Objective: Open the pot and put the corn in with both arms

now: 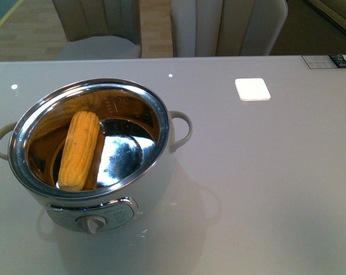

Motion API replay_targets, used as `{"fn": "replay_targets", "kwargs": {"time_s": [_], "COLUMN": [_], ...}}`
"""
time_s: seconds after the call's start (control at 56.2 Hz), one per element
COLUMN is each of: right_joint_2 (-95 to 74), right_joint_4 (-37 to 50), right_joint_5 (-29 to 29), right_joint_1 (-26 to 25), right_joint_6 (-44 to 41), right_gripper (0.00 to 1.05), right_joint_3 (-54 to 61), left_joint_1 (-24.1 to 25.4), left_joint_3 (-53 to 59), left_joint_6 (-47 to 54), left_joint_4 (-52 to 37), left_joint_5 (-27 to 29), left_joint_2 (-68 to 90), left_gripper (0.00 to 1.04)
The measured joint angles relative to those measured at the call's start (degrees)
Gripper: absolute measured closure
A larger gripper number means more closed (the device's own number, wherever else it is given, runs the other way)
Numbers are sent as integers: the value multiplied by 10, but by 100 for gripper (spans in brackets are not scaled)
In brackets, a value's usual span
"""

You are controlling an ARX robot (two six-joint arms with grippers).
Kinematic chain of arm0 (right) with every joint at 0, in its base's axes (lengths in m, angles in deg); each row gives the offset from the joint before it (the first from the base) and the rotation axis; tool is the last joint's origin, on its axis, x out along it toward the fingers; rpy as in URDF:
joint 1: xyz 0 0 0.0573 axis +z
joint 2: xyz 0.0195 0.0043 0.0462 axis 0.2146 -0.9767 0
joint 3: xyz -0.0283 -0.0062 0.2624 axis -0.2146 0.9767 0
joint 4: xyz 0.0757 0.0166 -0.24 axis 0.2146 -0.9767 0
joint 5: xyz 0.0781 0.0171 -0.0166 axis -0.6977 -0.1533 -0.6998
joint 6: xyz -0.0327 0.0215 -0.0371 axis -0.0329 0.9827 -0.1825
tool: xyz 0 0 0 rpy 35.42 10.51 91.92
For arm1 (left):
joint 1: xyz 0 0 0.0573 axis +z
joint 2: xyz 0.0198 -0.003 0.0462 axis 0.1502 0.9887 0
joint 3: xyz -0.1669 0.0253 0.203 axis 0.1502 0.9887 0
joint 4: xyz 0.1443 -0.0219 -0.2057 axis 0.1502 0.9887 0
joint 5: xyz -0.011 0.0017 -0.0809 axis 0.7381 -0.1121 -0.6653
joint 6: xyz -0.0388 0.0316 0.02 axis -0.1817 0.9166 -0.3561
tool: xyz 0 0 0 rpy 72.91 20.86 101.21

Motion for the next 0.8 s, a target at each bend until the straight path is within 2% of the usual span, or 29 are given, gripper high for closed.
{"fn": "replay_targets", "kwargs": {"time_s": [0.16, 0.213, 0.427, 0.64, 0.676, 0.8], "right_joint_2": [0, 0, 0, 0, 0, 0], "right_joint_4": [0, 0, 0, 0, 0, 0], "right_joint_5": [0, 0, 0, 0, 0, 0], "right_joint_1": [0, 0, 0, 0, 0, 0], "right_joint_6": [-1, -1, -1, -1, 0, -1], "right_gripper": [100, 87, 45, 11, 7, 9], "right_joint_3": [0, 0, 0, 0, 0, 0], "left_joint_1": [0, 0, 0, 0, 0, 0], "left_joint_3": [0, 0, 0, 0, 0, 0], "left_joint_6": [0, 0, 0, 0, 0, 0], "left_joint_4": [0, 0, 0, 0, 0, 0], "left_joint_5": [0, 0, 0, 0, 0, 0], "left_joint_2": [0, 0, 0, 0, 0, 0], "left_gripper": [7, 7, 7, 7, 7, 7]}}
